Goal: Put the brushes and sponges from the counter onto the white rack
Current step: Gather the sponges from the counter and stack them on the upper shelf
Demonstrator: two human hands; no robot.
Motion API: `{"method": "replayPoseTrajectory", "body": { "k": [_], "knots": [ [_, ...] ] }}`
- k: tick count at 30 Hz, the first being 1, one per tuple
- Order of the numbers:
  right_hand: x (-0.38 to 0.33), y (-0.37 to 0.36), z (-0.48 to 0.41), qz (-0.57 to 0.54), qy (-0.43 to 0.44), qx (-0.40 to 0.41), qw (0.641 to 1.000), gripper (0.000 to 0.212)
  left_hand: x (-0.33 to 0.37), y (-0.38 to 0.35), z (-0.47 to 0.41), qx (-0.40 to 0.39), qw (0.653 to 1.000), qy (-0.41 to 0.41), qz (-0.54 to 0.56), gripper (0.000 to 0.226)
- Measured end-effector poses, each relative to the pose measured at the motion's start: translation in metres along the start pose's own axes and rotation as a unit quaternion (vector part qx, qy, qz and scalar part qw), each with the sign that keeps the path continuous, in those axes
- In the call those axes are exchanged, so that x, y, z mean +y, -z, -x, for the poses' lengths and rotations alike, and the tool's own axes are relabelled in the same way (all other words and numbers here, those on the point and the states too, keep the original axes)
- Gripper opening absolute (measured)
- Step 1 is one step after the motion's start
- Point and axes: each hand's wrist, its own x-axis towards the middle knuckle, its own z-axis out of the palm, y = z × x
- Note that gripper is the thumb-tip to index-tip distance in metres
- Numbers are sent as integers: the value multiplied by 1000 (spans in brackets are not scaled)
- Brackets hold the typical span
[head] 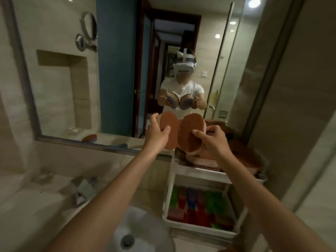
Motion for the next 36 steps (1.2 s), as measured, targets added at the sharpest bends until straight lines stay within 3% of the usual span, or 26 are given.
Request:
{"method": "replayPoseTrajectory", "body": {
  "k": [5, 10, 14, 20, 24, 36],
  "knots": [
    [24, 34, -38, -14, -64, 28, 997, 46, 14, -46, -25, -42, 998, 28, -25, 60],
    [38, 41, -66, -24, -109, 43, 993, 39, 17, -69, -55, -70, 996, 22, -41, 45],
    [38, 34, -84, -30, -130, 23, 991, 40, 8, -86, -73, -80, 996, 43, -25, 48],
    [40, 25, -101, -17, -132, 22, 991, 43, 2, -98, -86, -72, 992, 93, -44, 51],
    [46, 21, -107, 21, -126, 16, 992, 39, -12, -105, -93, -78, 987, 87, -107, 46],
    [58, 21, -114, 66, -115, 14, 991, 31, -28, -116, -87, -65, 980, 33, -188, 66]
  ]
}}
